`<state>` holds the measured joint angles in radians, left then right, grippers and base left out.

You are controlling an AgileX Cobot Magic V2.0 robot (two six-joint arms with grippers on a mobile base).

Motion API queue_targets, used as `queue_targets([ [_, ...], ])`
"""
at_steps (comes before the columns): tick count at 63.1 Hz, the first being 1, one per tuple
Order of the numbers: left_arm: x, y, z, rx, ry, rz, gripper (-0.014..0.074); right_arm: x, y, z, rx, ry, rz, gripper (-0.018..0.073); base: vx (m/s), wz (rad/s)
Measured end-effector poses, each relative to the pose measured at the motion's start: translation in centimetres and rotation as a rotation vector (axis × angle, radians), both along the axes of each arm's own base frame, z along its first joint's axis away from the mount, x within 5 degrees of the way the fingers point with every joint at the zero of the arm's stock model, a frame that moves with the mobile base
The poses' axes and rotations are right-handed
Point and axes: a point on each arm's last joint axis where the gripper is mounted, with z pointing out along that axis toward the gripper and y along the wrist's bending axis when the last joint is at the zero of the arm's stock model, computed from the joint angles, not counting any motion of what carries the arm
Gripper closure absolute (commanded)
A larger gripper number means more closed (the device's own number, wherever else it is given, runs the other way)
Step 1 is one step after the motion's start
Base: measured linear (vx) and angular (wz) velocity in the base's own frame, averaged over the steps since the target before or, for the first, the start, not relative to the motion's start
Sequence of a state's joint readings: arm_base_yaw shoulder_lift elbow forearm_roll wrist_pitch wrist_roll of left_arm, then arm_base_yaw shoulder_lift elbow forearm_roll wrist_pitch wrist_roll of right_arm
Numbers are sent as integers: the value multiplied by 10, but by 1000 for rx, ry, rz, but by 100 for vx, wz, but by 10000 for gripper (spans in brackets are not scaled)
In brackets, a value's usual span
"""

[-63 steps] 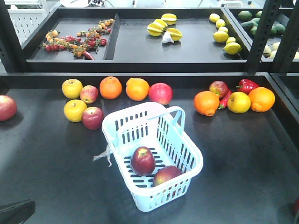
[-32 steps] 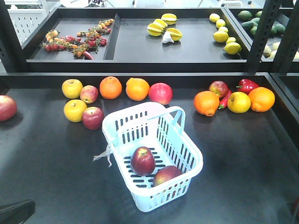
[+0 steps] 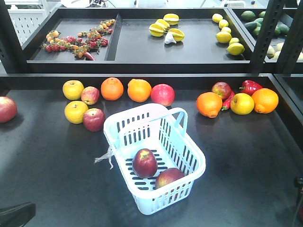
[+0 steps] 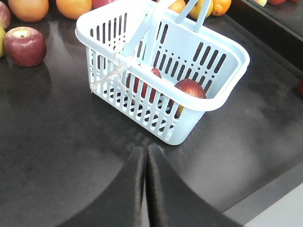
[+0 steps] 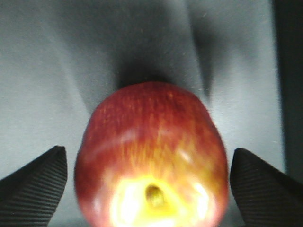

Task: Pick three apples into basket with both arms
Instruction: 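Withdraw the right gripper and grasp the third red apple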

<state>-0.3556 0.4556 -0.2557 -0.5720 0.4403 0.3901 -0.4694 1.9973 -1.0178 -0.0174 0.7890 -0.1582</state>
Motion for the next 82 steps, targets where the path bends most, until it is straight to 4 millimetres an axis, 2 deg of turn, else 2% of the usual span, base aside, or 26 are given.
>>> queue_targets([
  [11,0,0,0,0,0,0,603,-1,0,-9,9,23,3,2,0,0],
  [27,0,0,0,0,0,0,603,0,1,-8,20,26,-6,290,0,0],
  [35,0,0,0,0,0,0,603,1,6,4,68,-11,-16,433,0,0],
  [42,0,0,0,0,0,0,603,6,13,29,118,-120,-19,517,0,0],
  [47,0,0,0,0,0,0,603,8,21,57,158,-231,-11,555,0,0],
  [65,0,0,0,0,0,0,603,0,62,152,359,-597,94,564,0,0],
  [72,0,0,0,0,0,0,603,-3,95,177,417,-668,204,564,0,0],
  [82,0,0,0,0,0,0,603,-3,152,187,484,-680,377,564,0,0],
])
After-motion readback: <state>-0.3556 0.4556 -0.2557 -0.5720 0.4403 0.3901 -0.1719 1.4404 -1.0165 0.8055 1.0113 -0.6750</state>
